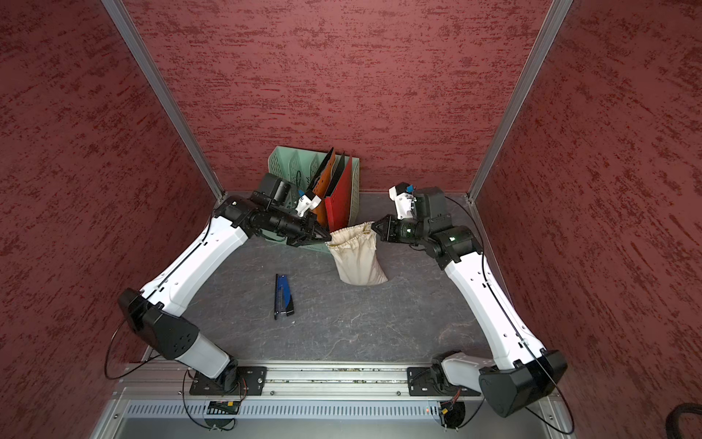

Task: Close the soil bag
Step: Adjust the soil bag at the center of the board.

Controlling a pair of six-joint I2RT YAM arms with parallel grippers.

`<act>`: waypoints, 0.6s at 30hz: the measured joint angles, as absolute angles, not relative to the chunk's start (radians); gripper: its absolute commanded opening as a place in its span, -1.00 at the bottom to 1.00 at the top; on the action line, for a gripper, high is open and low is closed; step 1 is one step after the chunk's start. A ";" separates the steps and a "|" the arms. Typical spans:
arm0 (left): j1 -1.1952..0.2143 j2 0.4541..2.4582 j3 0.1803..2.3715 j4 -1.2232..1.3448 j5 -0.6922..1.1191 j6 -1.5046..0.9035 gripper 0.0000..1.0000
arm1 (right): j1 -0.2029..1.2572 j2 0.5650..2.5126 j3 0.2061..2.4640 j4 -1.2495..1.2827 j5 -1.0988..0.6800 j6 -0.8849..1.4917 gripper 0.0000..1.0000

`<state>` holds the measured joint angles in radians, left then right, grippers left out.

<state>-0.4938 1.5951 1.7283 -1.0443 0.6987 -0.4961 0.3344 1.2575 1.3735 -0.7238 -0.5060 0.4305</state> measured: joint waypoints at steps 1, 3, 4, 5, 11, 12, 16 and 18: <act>-0.494 1.596 1.728 -1.045 0.697 -0.496 -0.99 | 0.334 1.256 1.348 -0.712 -0.513 0.438 -1.00; -0.496 1.604 1.728 -1.048 0.697 -0.496 -0.99 | 0.334 1.250 1.292 -0.677 -0.522 0.453 -1.00; -0.499 1.612 1.728 -1.048 0.697 -0.496 -0.99 | 0.334 1.246 1.272 -0.667 -0.523 0.456 -1.00; -0.502 1.619 1.728 -1.047 0.697 -0.496 -0.99 | 0.334 1.241 1.257 -0.659 -0.523 0.458 -1.00; -0.553 1.694 1.729 -1.044 0.696 -0.492 -0.99 | 0.334 1.235 1.251 -0.669 -0.514 0.435 -1.00; -0.560 1.709 1.729 -1.042 0.696 -0.492 -0.99 | 0.333 1.234 1.257 -0.681 -0.510 0.426 -1.00; -0.580 1.755 1.737 -1.037 0.696 -0.492 -0.99 | 0.332 1.230 1.292 -0.735 -0.483 0.384 -0.98; -0.580 1.767 1.746 -1.036 0.694 -0.492 -0.99 | 0.332 1.228 1.313 -0.770 -0.462 0.358 -0.98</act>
